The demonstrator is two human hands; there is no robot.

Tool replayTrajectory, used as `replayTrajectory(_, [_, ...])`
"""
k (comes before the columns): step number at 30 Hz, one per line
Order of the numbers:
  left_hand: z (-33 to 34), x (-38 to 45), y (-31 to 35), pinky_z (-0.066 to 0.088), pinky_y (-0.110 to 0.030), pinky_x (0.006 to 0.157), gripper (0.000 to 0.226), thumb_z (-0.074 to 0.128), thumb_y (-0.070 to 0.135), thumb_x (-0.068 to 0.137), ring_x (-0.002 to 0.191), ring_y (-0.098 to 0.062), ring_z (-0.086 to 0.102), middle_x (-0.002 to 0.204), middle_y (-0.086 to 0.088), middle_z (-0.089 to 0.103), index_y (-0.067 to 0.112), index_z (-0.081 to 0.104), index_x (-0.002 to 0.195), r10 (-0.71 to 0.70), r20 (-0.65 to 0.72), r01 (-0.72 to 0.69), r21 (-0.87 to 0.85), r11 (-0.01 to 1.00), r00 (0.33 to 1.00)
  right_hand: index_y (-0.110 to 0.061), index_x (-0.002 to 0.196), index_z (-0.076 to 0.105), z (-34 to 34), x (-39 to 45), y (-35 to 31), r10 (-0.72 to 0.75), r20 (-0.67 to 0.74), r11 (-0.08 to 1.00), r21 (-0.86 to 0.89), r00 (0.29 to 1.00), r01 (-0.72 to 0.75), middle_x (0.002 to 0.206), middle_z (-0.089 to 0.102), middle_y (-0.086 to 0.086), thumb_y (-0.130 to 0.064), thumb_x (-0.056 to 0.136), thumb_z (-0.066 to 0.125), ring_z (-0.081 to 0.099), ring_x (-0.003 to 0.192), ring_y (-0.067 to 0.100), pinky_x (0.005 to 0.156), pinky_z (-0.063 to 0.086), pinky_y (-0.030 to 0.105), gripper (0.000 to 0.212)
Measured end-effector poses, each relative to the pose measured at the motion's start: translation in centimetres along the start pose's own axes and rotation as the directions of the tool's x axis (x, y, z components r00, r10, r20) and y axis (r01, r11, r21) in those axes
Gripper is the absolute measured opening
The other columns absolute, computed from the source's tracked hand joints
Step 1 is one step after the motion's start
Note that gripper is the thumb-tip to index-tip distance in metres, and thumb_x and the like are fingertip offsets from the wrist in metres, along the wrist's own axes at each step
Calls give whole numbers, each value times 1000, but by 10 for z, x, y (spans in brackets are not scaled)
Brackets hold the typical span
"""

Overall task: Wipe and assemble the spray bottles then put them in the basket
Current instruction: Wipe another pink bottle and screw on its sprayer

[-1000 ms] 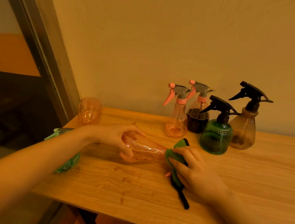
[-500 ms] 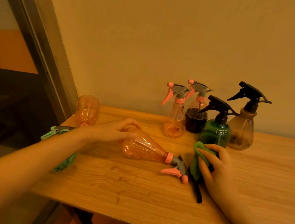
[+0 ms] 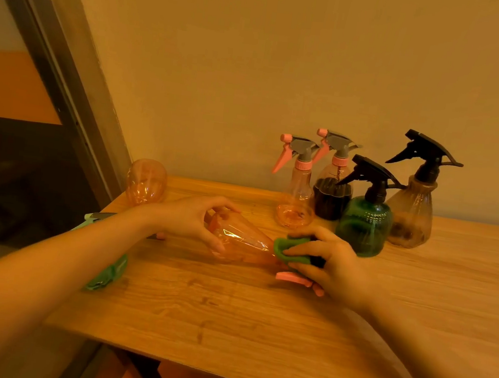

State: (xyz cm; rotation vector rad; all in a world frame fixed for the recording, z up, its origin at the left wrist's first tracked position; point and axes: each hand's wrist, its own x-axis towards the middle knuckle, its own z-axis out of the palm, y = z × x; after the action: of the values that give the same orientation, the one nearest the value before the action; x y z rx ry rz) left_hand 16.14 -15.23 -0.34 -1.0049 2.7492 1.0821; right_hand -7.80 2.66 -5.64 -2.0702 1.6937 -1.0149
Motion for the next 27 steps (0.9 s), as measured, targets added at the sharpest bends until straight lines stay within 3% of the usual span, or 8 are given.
replayTrajectory(4, [-1,2,-1,50,-33,94,72,84,32,65,108,-9,55,122,15,49,49,41,120,16,4,-16,21,1000,1000,-36,95,70,2,12,-3,66,140,997,32,988,-71,117,52,-17,-33,84,67,52,108,1,94,47,31,11])
replayTrajectory(8, [-1,3,-3,51,-33,94,73,84,30,65,108,-9,55,125,12,49,45,42,123,11,2,-11,24,1000,1000,-30,105,51,6,18,-7,305,95,926,200,947,-319,101,57,-3,-25,78,76,62,54,15,48,54,37,37])
replayTrajectory(11, [-2,4,-2,51,-31,93,75,85,29,64,108,-9,54,121,15,49,42,44,126,16,-6,-16,29,999,1000,-25,111,48,5,23,-10,406,198,868,221,892,-444,101,56,3,-22,75,79,57,45,16,35,46,28,48])
replayTrajectory(15, [-2,4,-2,51,-30,92,73,85,30,65,107,-7,53,120,17,48,44,44,123,16,6,-16,29,999,1000,-23,104,59,2,31,-6,420,218,891,85,881,-446,95,60,1,-27,68,84,68,73,30,58,58,43,43])
replayTrajectory(17, [-2,3,-2,50,-30,92,74,85,30,65,107,-7,53,120,17,48,44,44,124,12,2,-13,30,999,1000,-24,98,65,-1,33,-3,381,215,915,53,899,-400,91,65,-3,-29,69,84,67,79,24,69,57,41,35])
replayTrajectory(19, [-2,3,-1,50,-27,91,75,85,29,65,107,-5,52,119,18,48,42,44,125,12,-3,-12,36,999,1000,-18,94,70,-3,33,-1,353,179,926,71,918,-370,87,69,-1,-28,72,81,66,77,16,70,56,34,26])
replayTrajectory(23, [-2,5,-2,50,-27,90,75,86,30,63,104,-4,53,117,19,49,44,44,124,12,-5,-11,38,999,1000,-14,97,70,-3,31,4,417,46,890,185,908,-418,91,70,3,-27,73,79,67,84,16,78,56,42,28])
replayTrajectory(27, [-3,6,-1,51,-28,89,70,85,31,62,103,-7,55,117,19,49,51,43,115,-1,14,1,19,1000,1000,-26,100,72,2,24,-2,309,174,893,285,935,-348,90,73,2,-40,67,77,69,73,32,67,56,53,36])
